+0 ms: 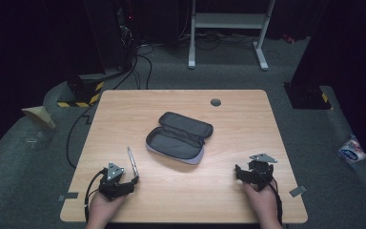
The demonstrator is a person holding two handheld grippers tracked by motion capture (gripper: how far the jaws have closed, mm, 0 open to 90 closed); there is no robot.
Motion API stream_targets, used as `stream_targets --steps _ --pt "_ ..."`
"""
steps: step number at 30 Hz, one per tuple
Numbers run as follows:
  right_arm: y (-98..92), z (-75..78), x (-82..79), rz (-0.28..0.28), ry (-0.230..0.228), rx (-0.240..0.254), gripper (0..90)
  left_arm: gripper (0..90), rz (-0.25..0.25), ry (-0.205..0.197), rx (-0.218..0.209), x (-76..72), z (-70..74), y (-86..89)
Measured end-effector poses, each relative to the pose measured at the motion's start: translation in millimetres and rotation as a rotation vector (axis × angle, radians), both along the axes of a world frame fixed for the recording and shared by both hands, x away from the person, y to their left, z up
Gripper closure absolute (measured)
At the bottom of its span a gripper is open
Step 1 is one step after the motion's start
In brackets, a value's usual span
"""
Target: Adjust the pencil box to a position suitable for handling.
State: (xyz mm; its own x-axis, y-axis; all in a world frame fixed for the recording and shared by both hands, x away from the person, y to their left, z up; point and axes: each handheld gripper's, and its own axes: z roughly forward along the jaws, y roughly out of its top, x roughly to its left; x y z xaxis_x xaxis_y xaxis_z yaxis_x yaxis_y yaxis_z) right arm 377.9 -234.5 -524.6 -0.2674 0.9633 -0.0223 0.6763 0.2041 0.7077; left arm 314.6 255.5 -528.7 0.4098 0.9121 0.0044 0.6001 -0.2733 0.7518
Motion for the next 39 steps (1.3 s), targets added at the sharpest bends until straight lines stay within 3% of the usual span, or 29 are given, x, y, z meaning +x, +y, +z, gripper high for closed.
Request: stream_targets --steps 13,20,27,28,33,39 --pt "1.1 0.3 -1.2 0.003 0.003 0.007 13.6 28.8 0.000 0.000 0.000 0.0 0.0 0.0" --pt "3.6 0.2 -4.9 0.051 -0.002 0.002 14.7 28.8 0.000 0.000 0.000 0.0 0.0 0.0" --pt "8.8 1.3 -13.6 0.102 -0.024 -0.001 28.1 28.8 0.001 0.000 -0.002 0.0 -0.1 -0.1" --pt "11.8 2.3 -17.3 0.132 -0.039 -0.010 31.3 28.8 0.000 -0.001 -0.001 0.1 0.0 0.0" --pt "20.5 8.0 -23.7 0.162 -0.058 0.030 37.7 28.7 -0.004 0.001 -0.001 0.4 0.1 0.1" --pt "31.7 13.9 -30.1 0.203 -0.082 0.035 43.3 28.7 -0.006 0.000 0.000 0.7 0.1 0.2"
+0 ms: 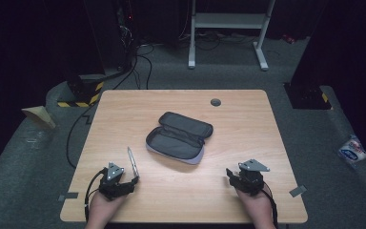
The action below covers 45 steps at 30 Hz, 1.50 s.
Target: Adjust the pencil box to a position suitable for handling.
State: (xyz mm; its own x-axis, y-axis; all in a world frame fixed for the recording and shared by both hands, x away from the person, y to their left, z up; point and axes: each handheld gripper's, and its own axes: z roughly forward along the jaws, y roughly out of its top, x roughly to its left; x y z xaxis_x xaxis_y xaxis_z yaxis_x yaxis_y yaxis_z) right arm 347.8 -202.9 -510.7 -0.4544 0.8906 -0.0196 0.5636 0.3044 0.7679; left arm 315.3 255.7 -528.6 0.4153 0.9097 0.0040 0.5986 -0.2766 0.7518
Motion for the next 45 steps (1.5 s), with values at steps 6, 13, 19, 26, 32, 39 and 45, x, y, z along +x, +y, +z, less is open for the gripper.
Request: stream_targets --steps 6,13,19,26,32,39,45 --pt "9.6 5.0 -5.8 0.031 -0.015 0.021 46.6 28.7 -0.001 0.001 0.000 0.1 0.1 0.0" --pt "20.3 11.2 -8.4 0.060 -0.030 0.040 49.4 28.7 -0.001 -0.002 0.001 0.5 -0.1 -0.2" --pt "27.9 14.4 -7.4 0.081 -0.041 0.040 50.1 28.7 0.000 -0.001 0.003 0.2 0.0 -0.2" --pt "29.3 27.6 -2.0 0.107 -0.059 0.068 50.4 28.8 0.002 -0.001 -0.001 -0.2 -0.1 -0.5" --pt "43.2 40.4 4.3 0.131 -0.080 0.091 50.4 28.8 0.002 -0.001 0.000 -0.2 -0.1 -0.5" --pt "57.7 49.6 9.6 0.158 -0.112 0.093 50.6 28.8 0.003 -0.002 0.000 -0.4 -0.1 -0.6" --pt "71.5 56.5 19.2 0.166 -0.126 0.114 50.7 28.8 0.004 -0.003 0.002 -0.5 -0.1 -0.5"
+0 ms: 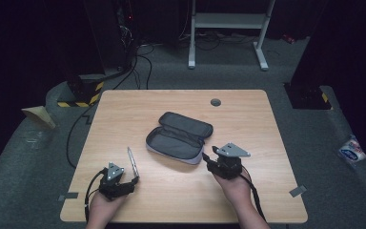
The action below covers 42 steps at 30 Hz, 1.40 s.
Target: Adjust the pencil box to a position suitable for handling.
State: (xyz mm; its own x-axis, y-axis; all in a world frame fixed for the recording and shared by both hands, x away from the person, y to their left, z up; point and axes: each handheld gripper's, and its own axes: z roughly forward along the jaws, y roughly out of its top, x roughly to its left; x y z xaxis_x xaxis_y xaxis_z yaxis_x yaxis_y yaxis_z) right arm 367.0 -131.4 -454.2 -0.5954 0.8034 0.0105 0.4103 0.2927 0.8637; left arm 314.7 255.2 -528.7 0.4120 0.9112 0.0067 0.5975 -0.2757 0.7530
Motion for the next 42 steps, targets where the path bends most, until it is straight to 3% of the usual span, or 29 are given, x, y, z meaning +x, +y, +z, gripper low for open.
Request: stream_targets --steps 4,7,13,20,26,42 --pt "3.6 -1.3 1.0 0.014 0.002 0.018 50.8 28.8 0.001 -0.001 0.001 -0.3 0.0 0.0" --pt "8.1 -10.9 1.9 0.022 0.037 0.026 51.0 28.9 0.001 -0.001 0.001 -0.5 0.0 0.0" --pt "15.7 -11.8 5.6 0.015 0.031 0.046 49.9 28.9 0.002 -0.001 0.000 -0.4 0.0 0.0" --pt "35.9 -12.1 18.2 0.001 0.037 -0.017 46.1 28.9 0.002 -0.001 0.001 -0.5 0.0 0.0" --pt "39.9 -21.1 23.8 -0.026 0.054 -0.050 43.9 28.8 0.002 -0.001 0.000 -0.6 0.0 0.1" --pt "30.7 -28.0 26.5 -0.058 0.097 -0.053 44.8 28.7 -0.004 0.000 0.001 -0.5 0.1 0.2"
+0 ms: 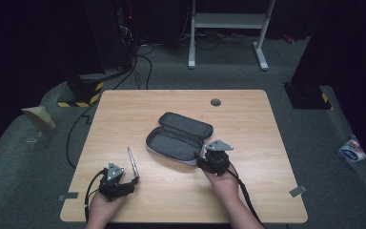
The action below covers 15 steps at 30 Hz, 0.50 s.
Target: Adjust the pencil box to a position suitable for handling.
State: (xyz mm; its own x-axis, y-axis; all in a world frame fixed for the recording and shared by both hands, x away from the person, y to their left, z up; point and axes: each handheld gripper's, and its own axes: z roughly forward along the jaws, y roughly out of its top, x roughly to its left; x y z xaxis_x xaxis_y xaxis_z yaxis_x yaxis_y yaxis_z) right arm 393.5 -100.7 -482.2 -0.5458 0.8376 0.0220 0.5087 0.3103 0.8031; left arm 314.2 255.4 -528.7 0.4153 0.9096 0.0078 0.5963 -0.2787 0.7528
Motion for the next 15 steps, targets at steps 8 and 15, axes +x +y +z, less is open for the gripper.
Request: stream_targets --steps 8,15 --pt "-2.8 -4.4 -2.0 -0.001 0.006 -0.020 45.4 28.7 -0.002 0.000 0.000 0.1 0.0 0.0" --pt "4.8 11.6 -1.0 0.004 -0.046 0.021 46.4 28.7 -0.003 0.000 0.000 0.2 0.0 0.0"
